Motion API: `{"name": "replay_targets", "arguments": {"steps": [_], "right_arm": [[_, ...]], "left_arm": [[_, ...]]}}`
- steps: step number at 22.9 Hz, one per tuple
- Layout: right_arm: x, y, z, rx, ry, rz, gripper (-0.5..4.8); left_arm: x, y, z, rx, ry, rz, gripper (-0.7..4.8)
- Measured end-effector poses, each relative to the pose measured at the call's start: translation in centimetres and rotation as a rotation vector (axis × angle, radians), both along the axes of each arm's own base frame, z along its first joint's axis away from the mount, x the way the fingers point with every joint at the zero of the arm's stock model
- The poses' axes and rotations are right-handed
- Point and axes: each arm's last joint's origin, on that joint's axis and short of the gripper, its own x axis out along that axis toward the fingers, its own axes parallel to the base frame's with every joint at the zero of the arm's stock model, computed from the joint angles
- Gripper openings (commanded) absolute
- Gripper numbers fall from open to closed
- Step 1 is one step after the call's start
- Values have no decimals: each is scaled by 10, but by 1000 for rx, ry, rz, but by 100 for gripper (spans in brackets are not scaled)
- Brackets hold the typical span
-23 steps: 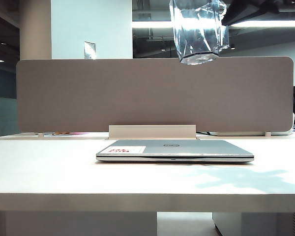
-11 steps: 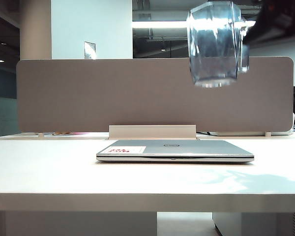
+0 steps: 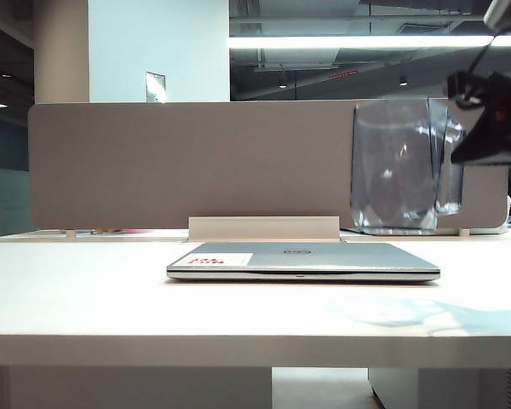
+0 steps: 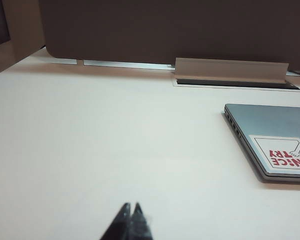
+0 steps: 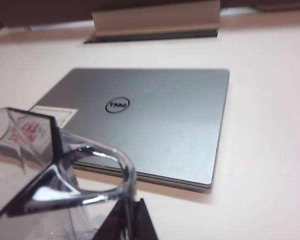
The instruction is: Pick up the water cup and place it on the side of the laptop close to you.
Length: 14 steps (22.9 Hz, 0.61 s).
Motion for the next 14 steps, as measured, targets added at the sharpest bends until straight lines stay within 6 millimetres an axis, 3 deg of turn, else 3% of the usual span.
{"name": "replay_targets", "arguments": {"steps": [7, 14], "right_arm": [[10, 8, -16, -1, 2, 18, -3], [24, 30, -43, -7, -3, 59, -3]], "left_arm": [[0, 0, 0, 0, 0, 0, -3], [0, 0, 0, 0, 0, 0, -3]]}}
